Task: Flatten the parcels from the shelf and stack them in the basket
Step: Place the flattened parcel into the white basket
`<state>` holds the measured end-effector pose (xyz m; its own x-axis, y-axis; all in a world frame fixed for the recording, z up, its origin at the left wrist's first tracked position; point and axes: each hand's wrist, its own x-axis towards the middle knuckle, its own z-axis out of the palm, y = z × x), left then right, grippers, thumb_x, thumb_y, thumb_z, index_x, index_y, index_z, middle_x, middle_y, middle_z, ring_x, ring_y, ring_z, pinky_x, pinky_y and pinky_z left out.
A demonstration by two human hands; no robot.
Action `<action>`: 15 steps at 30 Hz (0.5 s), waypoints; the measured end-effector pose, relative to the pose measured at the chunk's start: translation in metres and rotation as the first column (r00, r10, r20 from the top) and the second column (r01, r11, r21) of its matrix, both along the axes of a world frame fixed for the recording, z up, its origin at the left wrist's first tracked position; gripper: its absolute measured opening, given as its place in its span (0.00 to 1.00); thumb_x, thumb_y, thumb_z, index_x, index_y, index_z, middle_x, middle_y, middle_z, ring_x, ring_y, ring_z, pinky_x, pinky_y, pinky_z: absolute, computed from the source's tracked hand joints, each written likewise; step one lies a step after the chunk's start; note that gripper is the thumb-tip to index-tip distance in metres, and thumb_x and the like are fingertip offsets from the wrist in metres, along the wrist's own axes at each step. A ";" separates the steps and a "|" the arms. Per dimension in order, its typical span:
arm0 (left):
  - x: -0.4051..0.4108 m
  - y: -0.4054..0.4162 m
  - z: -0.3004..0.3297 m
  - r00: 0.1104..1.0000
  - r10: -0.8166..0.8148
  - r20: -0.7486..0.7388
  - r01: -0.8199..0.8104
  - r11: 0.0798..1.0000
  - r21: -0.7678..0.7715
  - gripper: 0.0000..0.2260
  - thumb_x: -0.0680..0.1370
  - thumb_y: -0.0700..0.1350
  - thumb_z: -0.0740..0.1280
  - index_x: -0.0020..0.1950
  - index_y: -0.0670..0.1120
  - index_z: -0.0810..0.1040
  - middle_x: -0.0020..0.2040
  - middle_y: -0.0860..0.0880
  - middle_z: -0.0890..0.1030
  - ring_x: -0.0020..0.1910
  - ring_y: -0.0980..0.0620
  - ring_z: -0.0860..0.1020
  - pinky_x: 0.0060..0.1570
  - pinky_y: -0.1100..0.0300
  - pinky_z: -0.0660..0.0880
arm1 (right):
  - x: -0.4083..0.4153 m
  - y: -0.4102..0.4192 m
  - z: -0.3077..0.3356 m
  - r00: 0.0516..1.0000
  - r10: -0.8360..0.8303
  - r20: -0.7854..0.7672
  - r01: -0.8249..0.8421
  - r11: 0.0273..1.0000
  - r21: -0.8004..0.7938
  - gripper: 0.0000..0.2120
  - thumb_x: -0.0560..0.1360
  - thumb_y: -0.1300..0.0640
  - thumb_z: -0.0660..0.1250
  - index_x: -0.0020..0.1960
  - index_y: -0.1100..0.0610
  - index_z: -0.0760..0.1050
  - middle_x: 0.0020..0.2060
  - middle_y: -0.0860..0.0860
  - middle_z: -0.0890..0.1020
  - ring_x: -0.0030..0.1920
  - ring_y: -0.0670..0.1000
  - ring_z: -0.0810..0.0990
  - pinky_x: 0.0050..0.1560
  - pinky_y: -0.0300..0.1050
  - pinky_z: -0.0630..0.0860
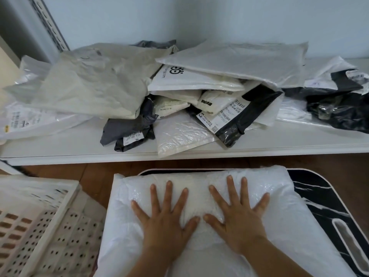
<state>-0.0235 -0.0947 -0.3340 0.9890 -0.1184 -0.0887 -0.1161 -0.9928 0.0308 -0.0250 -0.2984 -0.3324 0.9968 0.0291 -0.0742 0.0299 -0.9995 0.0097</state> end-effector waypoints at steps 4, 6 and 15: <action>-0.003 -0.001 0.002 1.000 -0.004 -0.009 0.004 1.000 -0.001 0.32 0.74 0.73 0.51 0.74 0.60 0.64 0.75 0.47 0.65 0.73 0.34 0.62 0.57 0.20 0.55 | -0.005 0.001 -0.001 1.000 -0.001 -0.014 0.001 1.000 0.021 0.34 0.74 0.26 0.49 0.74 0.40 0.64 0.73 0.57 0.67 0.71 0.68 0.64 0.53 0.84 0.59; -0.005 -0.001 0.002 1.000 0.002 -0.024 -0.002 1.000 -0.002 0.32 0.74 0.73 0.51 0.74 0.60 0.64 0.75 0.47 0.65 0.72 0.34 0.62 0.57 0.20 0.56 | -0.006 0.001 -0.002 1.000 -0.002 -0.021 0.003 1.000 0.027 0.33 0.74 0.26 0.49 0.73 0.40 0.64 0.73 0.57 0.67 0.71 0.68 0.64 0.53 0.84 0.58; -0.004 -0.001 -0.002 0.999 0.015 -0.033 -0.015 1.000 -0.002 0.32 0.73 0.74 0.51 0.73 0.61 0.66 0.74 0.48 0.67 0.70 0.35 0.66 0.56 0.22 0.56 | -0.005 0.003 -0.008 0.999 -0.017 -0.034 0.018 0.999 0.031 0.34 0.72 0.24 0.50 0.72 0.39 0.65 0.73 0.56 0.67 0.71 0.66 0.64 0.57 0.82 0.54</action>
<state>-0.0271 -0.0955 -0.3360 0.9872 -0.1036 -0.1216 -0.0998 -0.9943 0.0364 -0.0301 -0.2958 -0.3402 0.9942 0.0144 -0.1067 0.0120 -0.9997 -0.0227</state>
